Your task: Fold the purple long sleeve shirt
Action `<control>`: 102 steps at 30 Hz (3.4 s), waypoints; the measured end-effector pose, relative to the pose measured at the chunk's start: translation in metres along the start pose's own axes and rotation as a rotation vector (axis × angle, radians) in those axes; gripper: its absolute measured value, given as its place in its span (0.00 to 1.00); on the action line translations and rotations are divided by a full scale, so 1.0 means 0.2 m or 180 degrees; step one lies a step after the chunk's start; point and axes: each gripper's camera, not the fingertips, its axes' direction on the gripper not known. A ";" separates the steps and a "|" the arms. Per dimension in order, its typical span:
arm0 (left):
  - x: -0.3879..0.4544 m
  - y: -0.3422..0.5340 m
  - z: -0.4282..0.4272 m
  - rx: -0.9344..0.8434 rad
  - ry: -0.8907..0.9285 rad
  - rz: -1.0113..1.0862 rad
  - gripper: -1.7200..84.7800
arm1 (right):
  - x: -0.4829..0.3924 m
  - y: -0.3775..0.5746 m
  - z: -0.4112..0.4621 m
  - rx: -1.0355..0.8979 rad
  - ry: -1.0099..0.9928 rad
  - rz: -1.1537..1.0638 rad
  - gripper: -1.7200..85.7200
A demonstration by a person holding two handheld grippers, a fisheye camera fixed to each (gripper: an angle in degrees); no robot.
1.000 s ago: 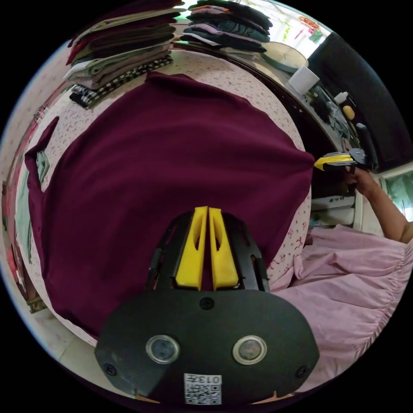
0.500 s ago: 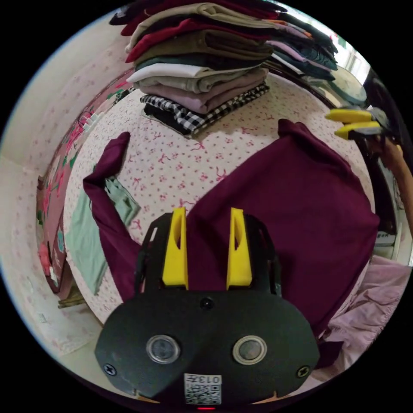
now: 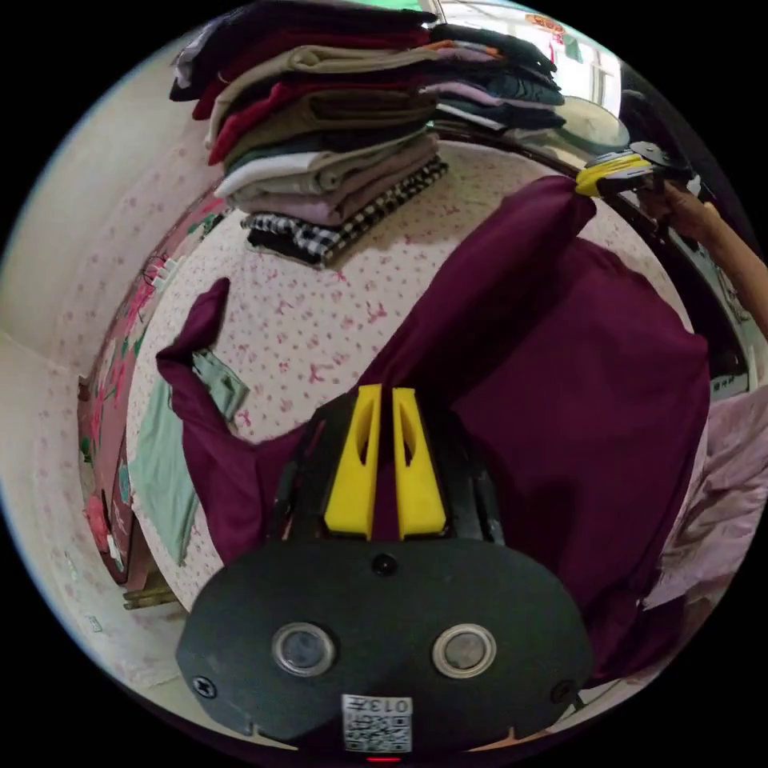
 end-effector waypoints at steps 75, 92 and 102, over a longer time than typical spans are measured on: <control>0.35 -0.43 0.12 0.0267 0.0391 -0.0390 0.03 | -0.05 0.37 -0.04 -0.0631 0.0833 0.0701 0.02; 0.17 -0.74 0.15 0.0281 -0.0289 -0.0557 0.12 | -0.13 0.59 -0.07 -0.0311 0.0717 0.0894 0.09; 0.23 -0.89 0.21 0.0167 -0.0085 -0.0050 0.04 | -0.13 0.58 0.09 -0.0505 0.0622 0.0861 0.04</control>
